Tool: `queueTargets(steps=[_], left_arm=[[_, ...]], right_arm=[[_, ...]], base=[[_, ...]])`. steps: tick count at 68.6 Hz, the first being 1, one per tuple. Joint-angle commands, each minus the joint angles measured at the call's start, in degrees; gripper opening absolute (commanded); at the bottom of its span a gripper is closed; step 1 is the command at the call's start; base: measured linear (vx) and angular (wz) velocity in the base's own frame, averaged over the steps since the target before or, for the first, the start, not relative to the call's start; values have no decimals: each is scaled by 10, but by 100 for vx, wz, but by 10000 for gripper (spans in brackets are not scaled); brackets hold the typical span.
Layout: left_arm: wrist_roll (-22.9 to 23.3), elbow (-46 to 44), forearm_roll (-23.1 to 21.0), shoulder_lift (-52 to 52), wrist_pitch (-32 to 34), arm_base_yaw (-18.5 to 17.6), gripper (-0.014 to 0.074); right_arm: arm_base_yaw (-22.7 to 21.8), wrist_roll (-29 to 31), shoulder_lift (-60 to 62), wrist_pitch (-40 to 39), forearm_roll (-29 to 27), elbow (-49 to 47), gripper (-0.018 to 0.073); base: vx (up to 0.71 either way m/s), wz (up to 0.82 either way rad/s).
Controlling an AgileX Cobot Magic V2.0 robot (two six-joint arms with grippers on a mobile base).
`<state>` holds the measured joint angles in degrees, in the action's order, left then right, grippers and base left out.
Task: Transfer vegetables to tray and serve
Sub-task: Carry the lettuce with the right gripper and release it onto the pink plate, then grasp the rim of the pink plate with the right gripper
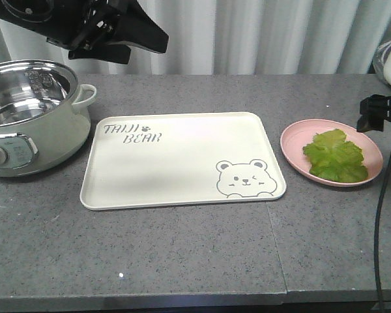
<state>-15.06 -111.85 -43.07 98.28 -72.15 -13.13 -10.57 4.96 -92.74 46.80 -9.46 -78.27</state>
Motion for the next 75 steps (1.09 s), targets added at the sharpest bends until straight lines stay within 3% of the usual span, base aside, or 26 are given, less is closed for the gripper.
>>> queueTargets(steps=[1, 28, 75], left_arm=[[1, -14, -36, -27, 7, -4, 587], [1, -14, -36, -27, 7, -4, 587], [1, -14, -36, -27, 7, -4, 587]], right_arm=[[-3, -23, 28, -28, 29, -18, 606], [-3, -102, -33, -63, 88, -18, 589], [-3, -167, -109, -86, 141, -18, 582]], base=[[0, 0], [0, 0], [0, 0]])
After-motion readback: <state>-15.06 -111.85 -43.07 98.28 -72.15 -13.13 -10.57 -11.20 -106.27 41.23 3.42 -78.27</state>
